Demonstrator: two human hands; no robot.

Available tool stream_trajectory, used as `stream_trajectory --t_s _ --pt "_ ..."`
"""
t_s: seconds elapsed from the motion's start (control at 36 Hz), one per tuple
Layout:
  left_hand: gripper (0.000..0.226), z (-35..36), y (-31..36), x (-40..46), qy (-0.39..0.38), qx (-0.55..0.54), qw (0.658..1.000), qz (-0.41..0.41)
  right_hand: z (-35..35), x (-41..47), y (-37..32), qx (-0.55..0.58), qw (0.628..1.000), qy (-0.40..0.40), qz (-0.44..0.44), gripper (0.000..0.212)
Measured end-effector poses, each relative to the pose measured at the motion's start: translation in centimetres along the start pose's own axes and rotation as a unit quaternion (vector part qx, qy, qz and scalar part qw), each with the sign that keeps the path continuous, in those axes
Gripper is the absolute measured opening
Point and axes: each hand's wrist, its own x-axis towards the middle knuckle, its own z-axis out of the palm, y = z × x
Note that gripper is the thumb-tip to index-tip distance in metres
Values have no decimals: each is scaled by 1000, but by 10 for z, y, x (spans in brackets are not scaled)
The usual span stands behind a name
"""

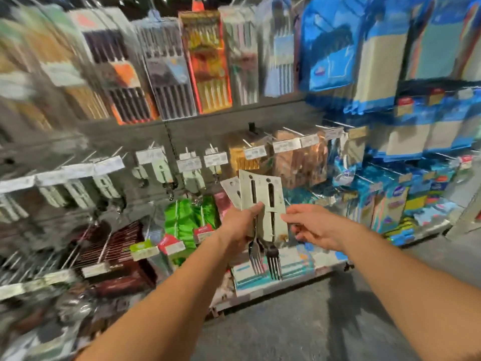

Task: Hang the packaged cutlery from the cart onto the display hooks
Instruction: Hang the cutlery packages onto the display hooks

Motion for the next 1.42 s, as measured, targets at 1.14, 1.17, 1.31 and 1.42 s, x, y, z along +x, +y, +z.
stream_trajectory --t_s 1.14,1.17,1.31,1.42 --pt "25 -237 13 208 123 -82 987 -69 168 280 -23 -71 995 33 61 19" --pt "27 -240 12 212 123 -84 986 -73 171 283 -25 -66 996 35 53 20" --pt "37 -254 14 232 123 -80 986 -78 184 300 -41 -33 999 15 10 24" --pt "41 -259 17 244 117 -73 987 -78 194 317 -49 -17 1000 13 5 26"
